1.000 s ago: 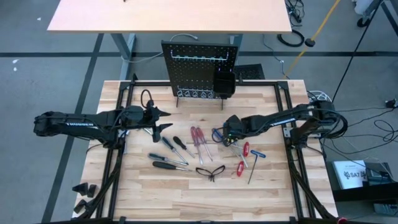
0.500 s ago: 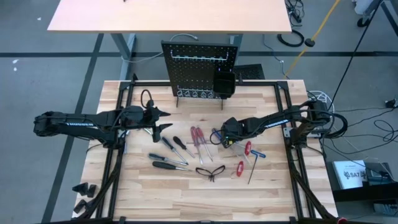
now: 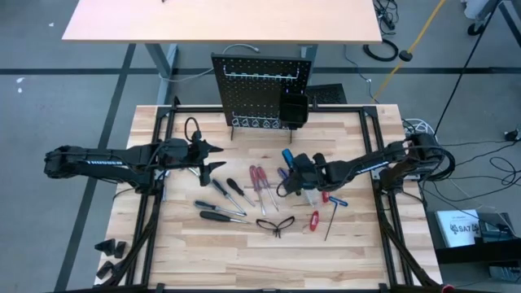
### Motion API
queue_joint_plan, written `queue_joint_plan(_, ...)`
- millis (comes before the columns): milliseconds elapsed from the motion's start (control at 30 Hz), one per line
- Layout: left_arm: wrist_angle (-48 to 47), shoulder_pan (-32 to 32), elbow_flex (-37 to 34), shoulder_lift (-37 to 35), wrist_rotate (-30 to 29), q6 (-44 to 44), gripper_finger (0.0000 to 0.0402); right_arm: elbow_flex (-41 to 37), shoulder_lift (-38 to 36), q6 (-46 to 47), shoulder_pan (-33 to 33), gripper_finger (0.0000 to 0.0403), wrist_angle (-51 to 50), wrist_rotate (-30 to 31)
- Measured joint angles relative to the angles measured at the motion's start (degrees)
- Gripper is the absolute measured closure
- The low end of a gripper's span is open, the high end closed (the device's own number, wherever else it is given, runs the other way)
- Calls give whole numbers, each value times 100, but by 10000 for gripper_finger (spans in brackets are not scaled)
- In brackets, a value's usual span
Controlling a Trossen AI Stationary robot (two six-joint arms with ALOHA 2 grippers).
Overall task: Hang tools onto peg board
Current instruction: Hang the blue screwdriver onto the peg board
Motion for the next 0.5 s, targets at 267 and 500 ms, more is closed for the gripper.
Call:
queue_joint_plan(267,63,0,0,-2,0,14,171,0,-421,-1985,396,268,1807,793)
queue_joint_plan(500,65,0,0,-2,0,9,171,2,-755,-4047,388,269,4238,770)
